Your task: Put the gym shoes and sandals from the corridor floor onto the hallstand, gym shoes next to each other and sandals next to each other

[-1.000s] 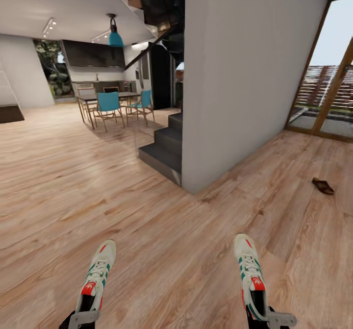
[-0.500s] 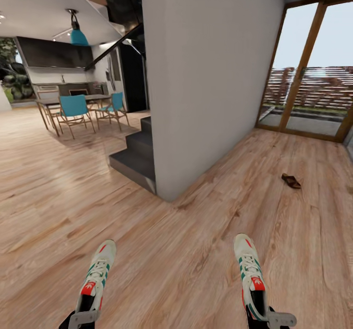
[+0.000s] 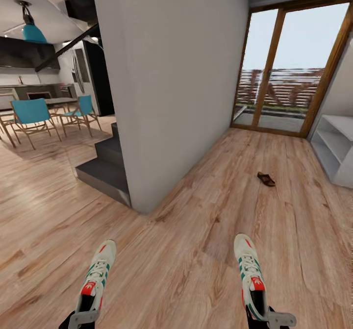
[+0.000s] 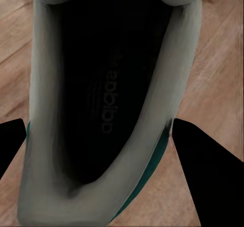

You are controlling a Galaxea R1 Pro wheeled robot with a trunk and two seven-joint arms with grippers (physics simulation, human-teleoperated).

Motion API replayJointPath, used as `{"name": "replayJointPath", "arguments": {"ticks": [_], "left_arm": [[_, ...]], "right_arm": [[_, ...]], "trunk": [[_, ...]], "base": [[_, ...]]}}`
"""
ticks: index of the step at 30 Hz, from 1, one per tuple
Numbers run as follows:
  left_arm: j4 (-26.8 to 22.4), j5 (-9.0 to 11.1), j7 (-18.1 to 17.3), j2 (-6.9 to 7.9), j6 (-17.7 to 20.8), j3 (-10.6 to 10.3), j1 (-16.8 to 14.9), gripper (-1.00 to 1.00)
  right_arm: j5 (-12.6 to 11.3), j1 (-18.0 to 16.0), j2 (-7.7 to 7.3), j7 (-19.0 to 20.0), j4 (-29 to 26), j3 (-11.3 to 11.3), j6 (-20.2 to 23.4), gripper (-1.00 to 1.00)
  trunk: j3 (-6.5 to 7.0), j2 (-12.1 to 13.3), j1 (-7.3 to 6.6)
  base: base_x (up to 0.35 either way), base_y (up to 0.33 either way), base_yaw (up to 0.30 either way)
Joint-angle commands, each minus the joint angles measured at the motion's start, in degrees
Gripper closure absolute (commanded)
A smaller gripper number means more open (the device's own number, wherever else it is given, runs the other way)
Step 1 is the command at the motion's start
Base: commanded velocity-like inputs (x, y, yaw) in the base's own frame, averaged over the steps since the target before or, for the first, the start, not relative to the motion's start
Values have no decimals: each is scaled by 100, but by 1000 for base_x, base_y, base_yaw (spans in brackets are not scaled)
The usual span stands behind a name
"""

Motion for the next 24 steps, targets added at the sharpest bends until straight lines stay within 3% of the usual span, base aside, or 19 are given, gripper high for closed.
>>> {"name": "replayJointPath", "arguments": {"ticks": [1,24], "left_arm": [[0,49,2,3,-16,-14,-1,100],[0,49,2,3,-16,-14,-1,100]], "right_arm": [[7,-5,1,-19,5,2,-16,100],[8,-5,1,-19,5,2,-16,100]], "trunk": [[-3,-2,2],[49,-2,2]], "base": [[336,-7,-290],[337,0,-290]]}}
